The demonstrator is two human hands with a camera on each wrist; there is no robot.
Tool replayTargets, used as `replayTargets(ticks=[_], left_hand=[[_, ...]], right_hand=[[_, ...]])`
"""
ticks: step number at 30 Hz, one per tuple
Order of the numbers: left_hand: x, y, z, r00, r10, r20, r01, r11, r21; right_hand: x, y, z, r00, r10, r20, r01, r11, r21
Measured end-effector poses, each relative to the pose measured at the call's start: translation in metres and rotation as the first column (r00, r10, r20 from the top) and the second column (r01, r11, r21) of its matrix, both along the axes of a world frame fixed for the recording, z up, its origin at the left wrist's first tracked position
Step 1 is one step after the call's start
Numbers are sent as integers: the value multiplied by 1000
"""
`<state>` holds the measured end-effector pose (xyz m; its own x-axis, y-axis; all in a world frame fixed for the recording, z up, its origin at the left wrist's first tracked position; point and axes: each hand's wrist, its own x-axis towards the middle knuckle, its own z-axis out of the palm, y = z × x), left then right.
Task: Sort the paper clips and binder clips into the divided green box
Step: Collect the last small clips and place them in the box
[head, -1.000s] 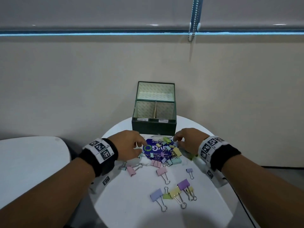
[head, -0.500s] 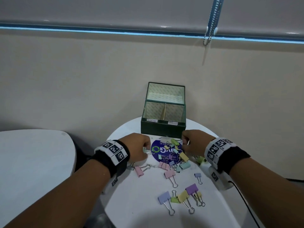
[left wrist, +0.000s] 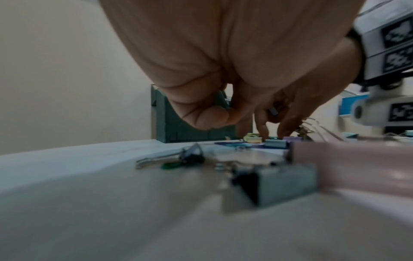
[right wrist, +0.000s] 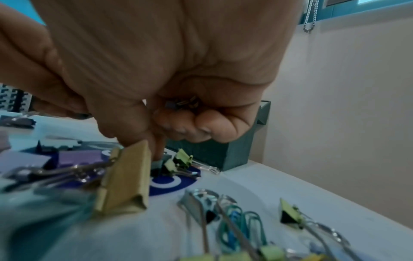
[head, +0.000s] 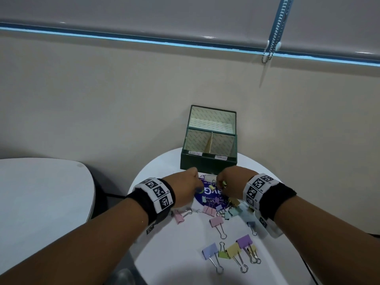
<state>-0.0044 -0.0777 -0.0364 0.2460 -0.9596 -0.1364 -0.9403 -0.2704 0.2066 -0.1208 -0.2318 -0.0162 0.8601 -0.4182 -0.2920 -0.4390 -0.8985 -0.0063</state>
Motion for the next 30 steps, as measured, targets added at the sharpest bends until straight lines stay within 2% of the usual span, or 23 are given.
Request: replayTargets(ticks=[6,10,12,14,16,18,23,26,30], left_hand=[[-9,2,5,994,-79,76,71,993,96],[-8,4,9,996,-83,43,81,995,55],[-7,4,7,996,-76,41,75,997,32],[-9,4,7,997,-64,41,62,997,45],[-10,3,7,995,-84,51,81,994,69],[-10,2,9,992,-116,37,113,990,86],[-11,0,11,994,-112,-10,113,991,76],[-11,-1,9,994,-107,-20,108,991,74],[-9,-1,9,997,-60,-39,62,997,44]], right_hand=[[3,0,-2,999,-34,-14,35,999,35],[6,-5,17,1000,-3,31,-2,987,158],[10,-8,33,993,-2,117,-21,981,193],[19,-13,46,959,-60,278,-5,974,228],[31,-18,53,894,-137,428,28,968,251],[45,-20,56,844,-179,505,50,964,259],[69,-16,46,826,-258,501,94,939,329],[72,-18,42,827,-235,510,62,941,334],[45,-25,39,709,-301,638,48,923,382]])
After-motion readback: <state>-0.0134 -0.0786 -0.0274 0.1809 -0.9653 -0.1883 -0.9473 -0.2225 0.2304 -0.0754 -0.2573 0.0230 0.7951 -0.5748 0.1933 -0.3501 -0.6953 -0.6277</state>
